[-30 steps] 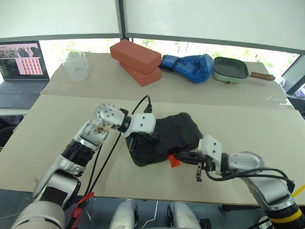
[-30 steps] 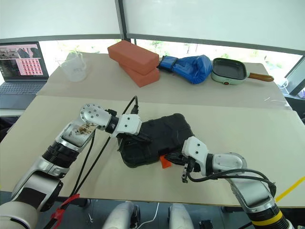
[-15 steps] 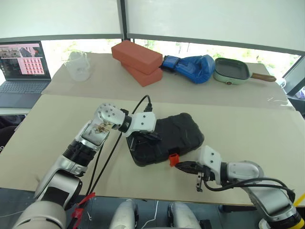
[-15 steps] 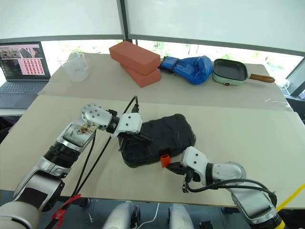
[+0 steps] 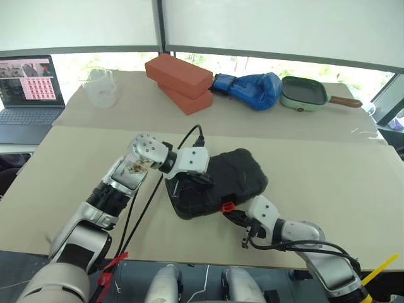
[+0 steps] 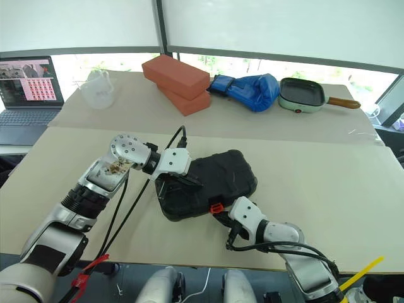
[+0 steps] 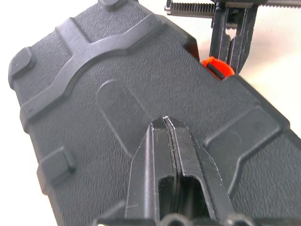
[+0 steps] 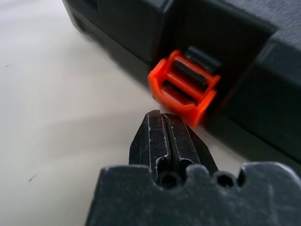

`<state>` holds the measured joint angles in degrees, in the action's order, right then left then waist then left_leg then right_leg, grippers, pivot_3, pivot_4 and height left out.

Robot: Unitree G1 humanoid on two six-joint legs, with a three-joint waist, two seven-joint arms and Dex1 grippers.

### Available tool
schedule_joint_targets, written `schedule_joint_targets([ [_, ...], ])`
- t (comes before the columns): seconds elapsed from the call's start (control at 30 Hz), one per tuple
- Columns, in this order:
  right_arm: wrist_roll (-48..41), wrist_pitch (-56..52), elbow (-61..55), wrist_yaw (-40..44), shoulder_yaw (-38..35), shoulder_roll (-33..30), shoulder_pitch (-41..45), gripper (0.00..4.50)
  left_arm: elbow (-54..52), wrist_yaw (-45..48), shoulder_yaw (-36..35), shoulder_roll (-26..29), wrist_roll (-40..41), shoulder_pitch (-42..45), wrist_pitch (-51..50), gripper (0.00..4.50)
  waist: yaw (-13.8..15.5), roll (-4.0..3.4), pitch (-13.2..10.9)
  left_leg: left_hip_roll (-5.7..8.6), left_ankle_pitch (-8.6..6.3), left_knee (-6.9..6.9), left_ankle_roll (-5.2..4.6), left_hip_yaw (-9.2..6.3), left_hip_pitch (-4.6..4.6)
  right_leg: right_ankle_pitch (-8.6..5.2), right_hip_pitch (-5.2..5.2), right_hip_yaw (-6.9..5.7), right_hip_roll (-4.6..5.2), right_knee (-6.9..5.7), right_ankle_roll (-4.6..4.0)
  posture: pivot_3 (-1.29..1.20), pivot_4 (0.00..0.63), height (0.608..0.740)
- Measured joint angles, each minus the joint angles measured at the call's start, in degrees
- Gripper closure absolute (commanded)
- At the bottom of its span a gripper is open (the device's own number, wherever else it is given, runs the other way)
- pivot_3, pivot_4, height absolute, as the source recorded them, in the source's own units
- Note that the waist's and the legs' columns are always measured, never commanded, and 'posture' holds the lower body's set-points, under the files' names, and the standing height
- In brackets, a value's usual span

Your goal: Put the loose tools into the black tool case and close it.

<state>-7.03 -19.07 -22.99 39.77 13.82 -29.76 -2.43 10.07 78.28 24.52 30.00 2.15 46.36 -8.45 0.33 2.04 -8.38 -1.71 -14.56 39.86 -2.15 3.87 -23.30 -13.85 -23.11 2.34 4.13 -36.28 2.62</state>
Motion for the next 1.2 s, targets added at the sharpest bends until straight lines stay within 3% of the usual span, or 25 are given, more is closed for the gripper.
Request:
schedule_joint_targets([
  [0.67,-2.1,-0.2,-5.1,-0.3,-5.0,-1.3,-3.7,4.50,1.9,-1.2,0.2,-2.6,-0.6,-0.3,2.2,4.46,0.0,-0.01,0.0,0.00,0.00,-0.01,0.00,0.00,-0.03,0.00,-0.02,0.02,0.01,0.01,0.00,0.00,0.150,0.738],
  [0.77,-4.6,-4.2,-8.2,-1.5,-7.0,-1.0,-5.4,3.77,1.9,-1.3,0.3,-2.7,-0.6,-0.3,2.3,4.50,0.1,-0.01,0.0,-0.02,0.00,-0.01,0.00,0.00,-0.03,0.00,-0.01,0.01,0.03,0.03,0.00,0.00,0.150,0.738],
  [0.93,-8.8,-12.2,-14.3,-6.5,-7.0,4.1,-10.7,2.04,1.8,-1.2,0.3,-2.8,-0.5,-0.5,2.3,4.50,0.2,-0.03,0.0,-0.09,0.00,-0.06,0.00,-0.03,-0.02,-0.02,-0.01,0.00,0.02,0.03,-0.04,0.00,0.150,0.738],
  [1.2,-8.8,-16.4,-16.5,-15.8,-5.1,11.2,-13.6,2.04,1.8,0.0,0.4,-2.6,-0.5,-0.2,2.2,4.50,0.2,-0.06,0.1,-0.09,0.00,-0.07,0.00,-0.03,-0.03,-0.03,-0.02,-0.02,0.04,0.05,-0.04,0.00,0.150,0.738],
])
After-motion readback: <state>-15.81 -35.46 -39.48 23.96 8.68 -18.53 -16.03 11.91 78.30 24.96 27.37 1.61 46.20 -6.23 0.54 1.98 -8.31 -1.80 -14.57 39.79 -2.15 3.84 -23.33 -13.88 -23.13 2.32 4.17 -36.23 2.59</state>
